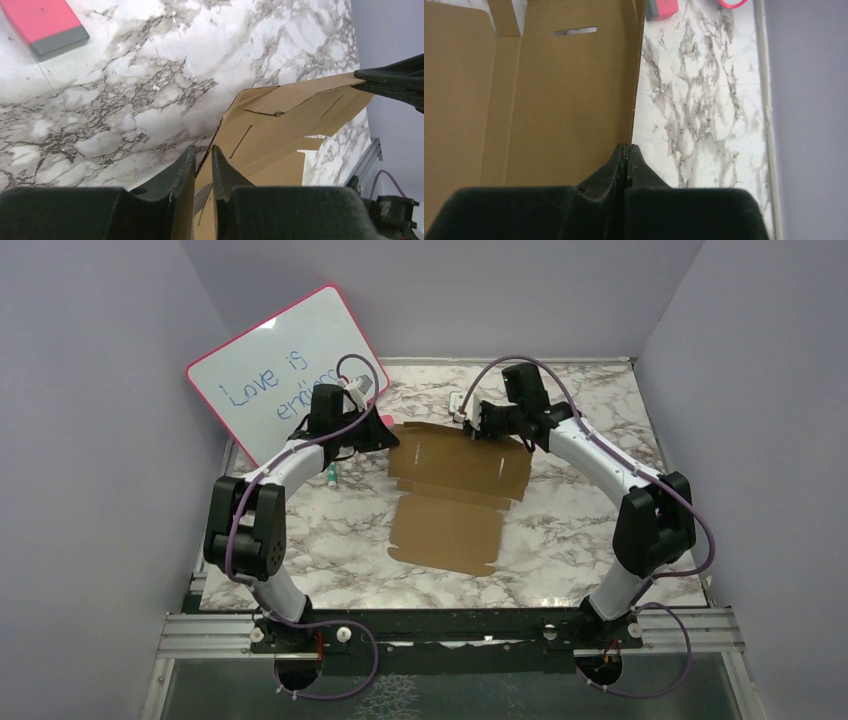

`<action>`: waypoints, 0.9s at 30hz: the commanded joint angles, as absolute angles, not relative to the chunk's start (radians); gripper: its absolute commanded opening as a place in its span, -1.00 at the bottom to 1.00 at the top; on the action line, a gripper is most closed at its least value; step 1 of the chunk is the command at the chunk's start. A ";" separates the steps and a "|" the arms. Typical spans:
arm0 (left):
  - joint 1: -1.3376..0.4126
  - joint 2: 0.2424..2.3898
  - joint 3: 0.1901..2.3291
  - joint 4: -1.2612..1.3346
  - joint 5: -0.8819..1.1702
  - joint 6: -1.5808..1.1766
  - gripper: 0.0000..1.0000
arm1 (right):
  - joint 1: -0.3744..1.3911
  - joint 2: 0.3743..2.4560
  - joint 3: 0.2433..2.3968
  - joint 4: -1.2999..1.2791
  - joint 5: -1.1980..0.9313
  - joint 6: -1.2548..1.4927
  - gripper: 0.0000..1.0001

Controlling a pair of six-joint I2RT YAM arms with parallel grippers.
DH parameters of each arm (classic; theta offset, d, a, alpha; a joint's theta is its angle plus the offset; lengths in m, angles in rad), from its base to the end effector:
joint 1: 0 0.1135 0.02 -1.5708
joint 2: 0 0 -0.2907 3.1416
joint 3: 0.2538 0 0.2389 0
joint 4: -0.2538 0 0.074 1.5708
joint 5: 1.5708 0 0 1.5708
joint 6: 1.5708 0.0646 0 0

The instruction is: Fold the paper box

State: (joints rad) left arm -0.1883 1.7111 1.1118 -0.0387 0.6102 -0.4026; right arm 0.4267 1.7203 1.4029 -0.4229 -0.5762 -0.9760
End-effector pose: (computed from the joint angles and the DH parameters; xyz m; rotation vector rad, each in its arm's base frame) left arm 0.3736 -0.1089 0.2448 0.1129 2.2508 -0.9969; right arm 0.3462 0.1961 0.2993 -1.6214 1.4791 0.3605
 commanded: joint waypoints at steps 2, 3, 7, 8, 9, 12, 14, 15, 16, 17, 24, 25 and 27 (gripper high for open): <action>-0.219 1.573 1.006 0.161 0.456 -0.418 -0.64 | 0.442 1.654 1.359 -0.340 -0.474 -1.112 -0.96; -0.229 1.554 0.982 0.195 0.434 -0.414 -0.64 | 0.448 1.645 1.348 -0.322 -0.460 -1.126 -0.96; -0.271 1.508 0.897 0.309 0.372 -0.401 -0.65 | 0.470 1.615 1.295 -0.257 -0.403 -1.172 -0.96; -0.285 1.507 0.884 0.323 0.359 -0.394 -0.65 | 0.475 1.611 1.283 -0.240 -0.381 -1.184 -0.96; -0.299 1.508 0.877 0.330 0.343 -0.385 -0.65 | 0.481 1.605 1.267 -0.224 -0.364 -1.194 -0.96; -0.343 1.519 0.853 0.351 0.293 -0.360 -0.65 | 0.497 1.588 1.217 -0.177 -0.323 -1.217 -0.96; -0.362 1.534 0.832 0.376 0.285 -0.362 -0.65 | 0.508 1.574 1.178 -0.145 -0.311 -1.229 -0.95; -0.368 1.537 0.823 0.388 0.279 -0.371 -0.63 | 0.512 1.566 1.155 -0.122 -0.304 -1.234 -0.95; -0.371 1.536 0.814 0.399 0.270 -0.382 -0.59 | 0.516 1.557 1.133 -0.099 -0.294 -1.237 -0.95; -0.373 1.530 0.804 0.409 0.259 -0.395 -0.56 | 0.518 1.548 1.110 -0.079 -0.287 -1.239 -0.95; -0.373 1.391 0.754 0.422 0.162 -0.442 -0.42 | 0.543 1.445 0.935 0.070 -0.244 -1.263 -0.95; -0.372 1.368 0.750 0.422 0.154 -0.452 -0.41 | 0.548 1.434 0.914 0.086 -0.238 -1.264 -0.94; -0.373 1.324 0.746 0.422 0.144 -0.465 -0.39 | 0.557 1.419 0.882 0.105 -0.224 -1.261 -0.94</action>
State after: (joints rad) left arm -0.3733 1.4429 0.7498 0.3584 0.2131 -0.4255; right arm 0.5358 1.4666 0.9371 -0.0013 -0.2764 -1.2366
